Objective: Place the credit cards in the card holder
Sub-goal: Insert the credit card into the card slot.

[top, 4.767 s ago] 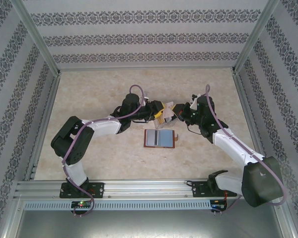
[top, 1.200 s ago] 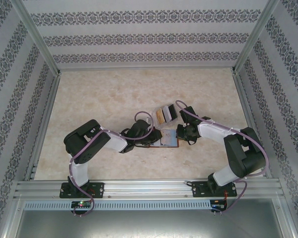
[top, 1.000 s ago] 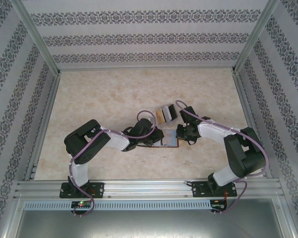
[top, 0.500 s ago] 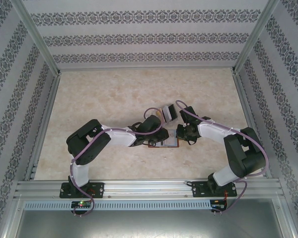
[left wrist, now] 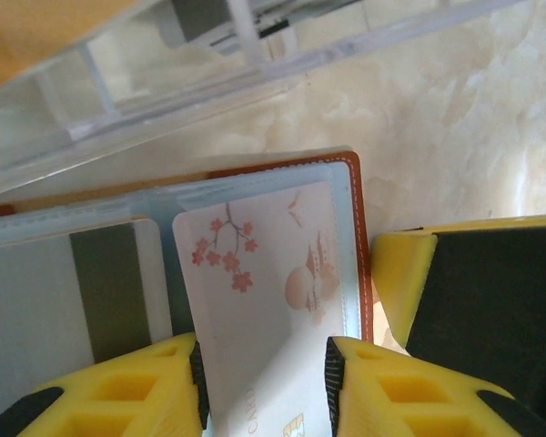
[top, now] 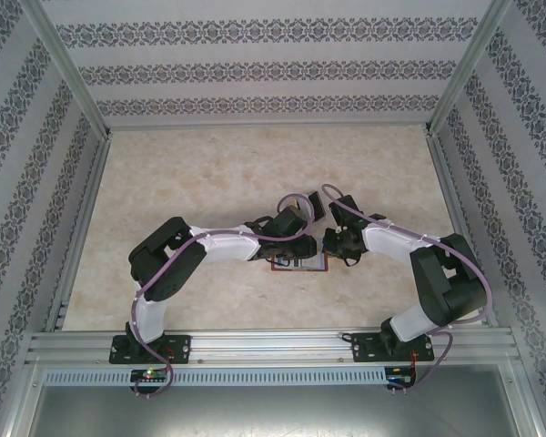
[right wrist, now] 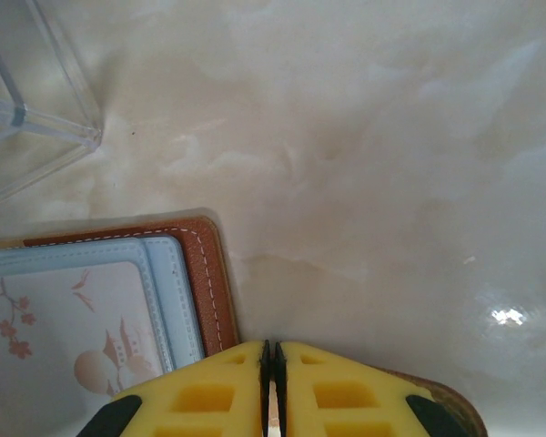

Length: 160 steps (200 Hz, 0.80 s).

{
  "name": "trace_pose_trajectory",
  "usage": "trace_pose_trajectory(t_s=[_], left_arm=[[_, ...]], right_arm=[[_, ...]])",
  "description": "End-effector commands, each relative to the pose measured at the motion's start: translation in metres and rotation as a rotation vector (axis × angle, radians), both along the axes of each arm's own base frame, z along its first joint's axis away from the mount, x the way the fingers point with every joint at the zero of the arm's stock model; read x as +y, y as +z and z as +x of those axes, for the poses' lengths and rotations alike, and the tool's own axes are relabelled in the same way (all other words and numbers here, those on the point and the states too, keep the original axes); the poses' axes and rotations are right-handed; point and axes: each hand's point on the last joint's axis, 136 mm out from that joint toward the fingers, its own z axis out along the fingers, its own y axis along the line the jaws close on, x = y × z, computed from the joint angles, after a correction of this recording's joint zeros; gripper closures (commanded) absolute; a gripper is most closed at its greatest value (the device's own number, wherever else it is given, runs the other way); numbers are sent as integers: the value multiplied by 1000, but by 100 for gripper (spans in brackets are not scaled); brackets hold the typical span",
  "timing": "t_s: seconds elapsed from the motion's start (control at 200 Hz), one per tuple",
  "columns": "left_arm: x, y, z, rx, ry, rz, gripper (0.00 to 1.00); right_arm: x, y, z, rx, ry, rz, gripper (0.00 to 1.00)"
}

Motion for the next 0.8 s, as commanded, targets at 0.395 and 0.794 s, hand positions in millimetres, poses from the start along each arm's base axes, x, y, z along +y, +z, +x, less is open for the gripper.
trace_pose_trajectory(t_s=[0.395,0.794], left_arm=[[-3,0,-21,5,-51,-10,44],[29,45,-7,-74,43,-11,30]], right_arm=[[-4,-16,-15,65,-45,61,88],[3,-16,-12,71,-3,69,89]])
